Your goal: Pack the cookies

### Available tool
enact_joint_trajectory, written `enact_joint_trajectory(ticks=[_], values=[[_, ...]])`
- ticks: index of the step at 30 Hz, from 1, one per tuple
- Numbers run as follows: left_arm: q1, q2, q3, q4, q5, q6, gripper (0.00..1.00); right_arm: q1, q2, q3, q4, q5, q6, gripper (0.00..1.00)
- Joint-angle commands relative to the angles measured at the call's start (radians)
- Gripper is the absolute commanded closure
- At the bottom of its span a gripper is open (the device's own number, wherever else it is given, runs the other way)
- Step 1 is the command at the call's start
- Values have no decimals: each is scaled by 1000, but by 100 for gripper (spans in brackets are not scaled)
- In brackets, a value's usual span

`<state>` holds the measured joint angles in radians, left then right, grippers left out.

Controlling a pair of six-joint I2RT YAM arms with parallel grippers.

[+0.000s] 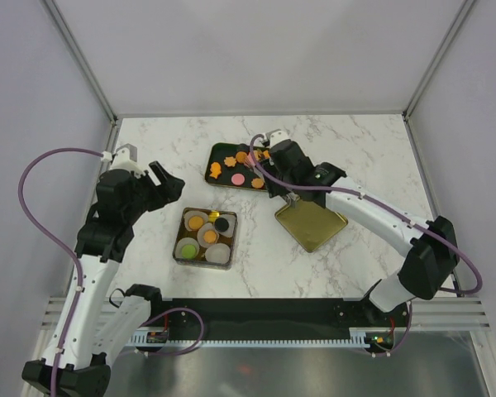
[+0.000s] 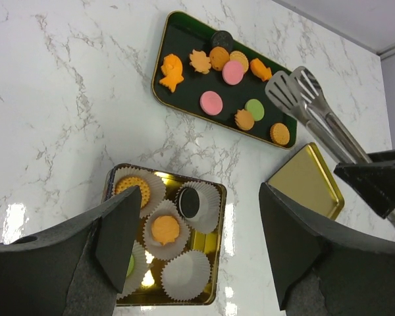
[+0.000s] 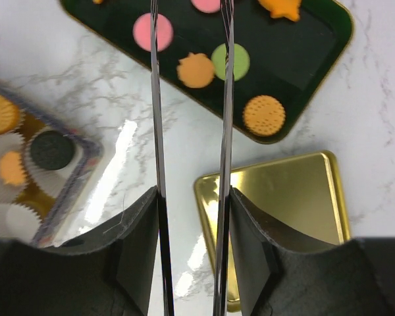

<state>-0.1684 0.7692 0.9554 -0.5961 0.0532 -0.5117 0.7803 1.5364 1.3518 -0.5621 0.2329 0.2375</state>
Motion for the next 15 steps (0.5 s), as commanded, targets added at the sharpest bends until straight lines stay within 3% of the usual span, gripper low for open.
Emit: enact_joint_trajectory(ticks=[1, 15], values=[[6, 13, -30, 28, -6, 41, 20, -59, 42, 6, 5, -6, -46, 48], [6, 35, -133, 64, -32, 61, 19, -113, 148, -8, 45, -125, -37, 50]])
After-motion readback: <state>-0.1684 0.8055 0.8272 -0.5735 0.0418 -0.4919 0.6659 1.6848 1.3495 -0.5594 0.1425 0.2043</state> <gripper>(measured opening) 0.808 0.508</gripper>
